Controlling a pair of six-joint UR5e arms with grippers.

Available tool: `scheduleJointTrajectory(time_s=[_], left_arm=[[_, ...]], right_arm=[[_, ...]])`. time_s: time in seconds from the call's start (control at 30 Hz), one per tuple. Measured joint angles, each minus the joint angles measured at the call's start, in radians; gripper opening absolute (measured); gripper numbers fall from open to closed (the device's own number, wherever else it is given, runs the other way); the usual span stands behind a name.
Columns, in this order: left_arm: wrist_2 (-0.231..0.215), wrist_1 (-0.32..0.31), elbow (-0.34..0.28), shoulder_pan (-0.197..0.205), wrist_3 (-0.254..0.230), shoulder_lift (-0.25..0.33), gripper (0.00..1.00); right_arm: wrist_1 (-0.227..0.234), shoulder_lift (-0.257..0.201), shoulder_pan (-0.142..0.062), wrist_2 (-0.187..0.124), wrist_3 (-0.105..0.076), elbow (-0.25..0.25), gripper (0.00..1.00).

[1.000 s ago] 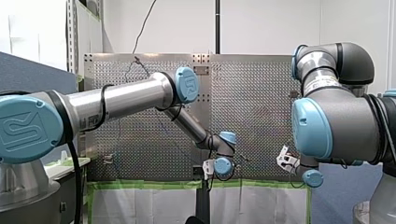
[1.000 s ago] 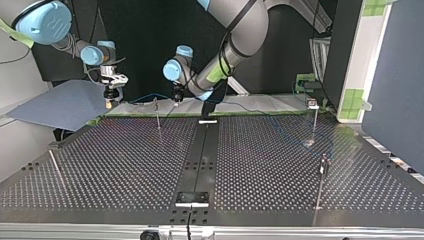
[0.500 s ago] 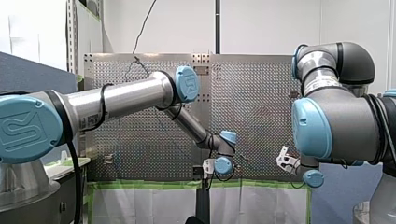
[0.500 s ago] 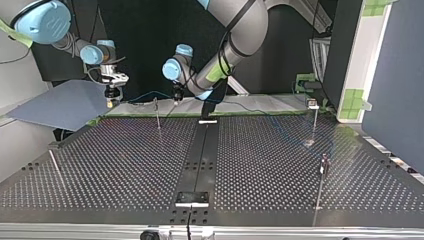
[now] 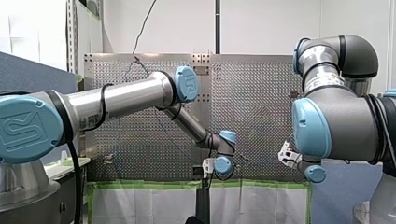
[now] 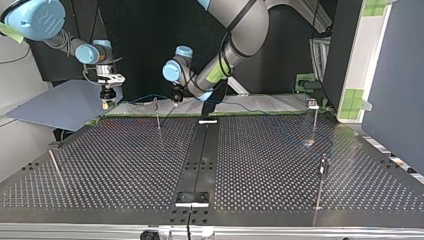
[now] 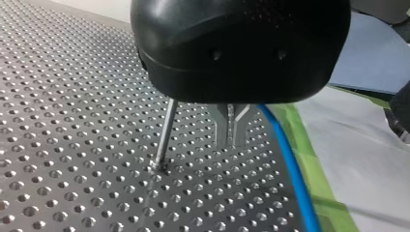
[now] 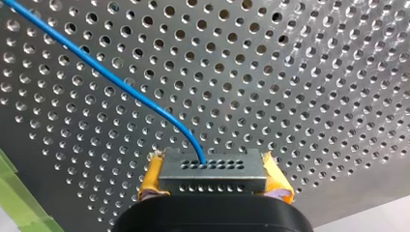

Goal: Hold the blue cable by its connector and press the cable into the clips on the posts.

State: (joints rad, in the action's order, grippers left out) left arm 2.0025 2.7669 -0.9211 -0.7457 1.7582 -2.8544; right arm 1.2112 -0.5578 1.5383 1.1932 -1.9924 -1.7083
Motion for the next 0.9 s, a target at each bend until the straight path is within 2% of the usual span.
scheduleJointTrajectory(time_s=[0.5,0.9], left_arm=[[-0.017,0.020,0.033,0.017,-0.001,-0.001,0.00],[-0.035,0.038,0.030,0.031,-0.002,-0.024,0.00]], right_arm=[[-0.020,0.018,0.002,0.015,-0.003,0.033,0.00],[-0.045,0.043,0.015,0.016,-0.002,0.066,0.00]])
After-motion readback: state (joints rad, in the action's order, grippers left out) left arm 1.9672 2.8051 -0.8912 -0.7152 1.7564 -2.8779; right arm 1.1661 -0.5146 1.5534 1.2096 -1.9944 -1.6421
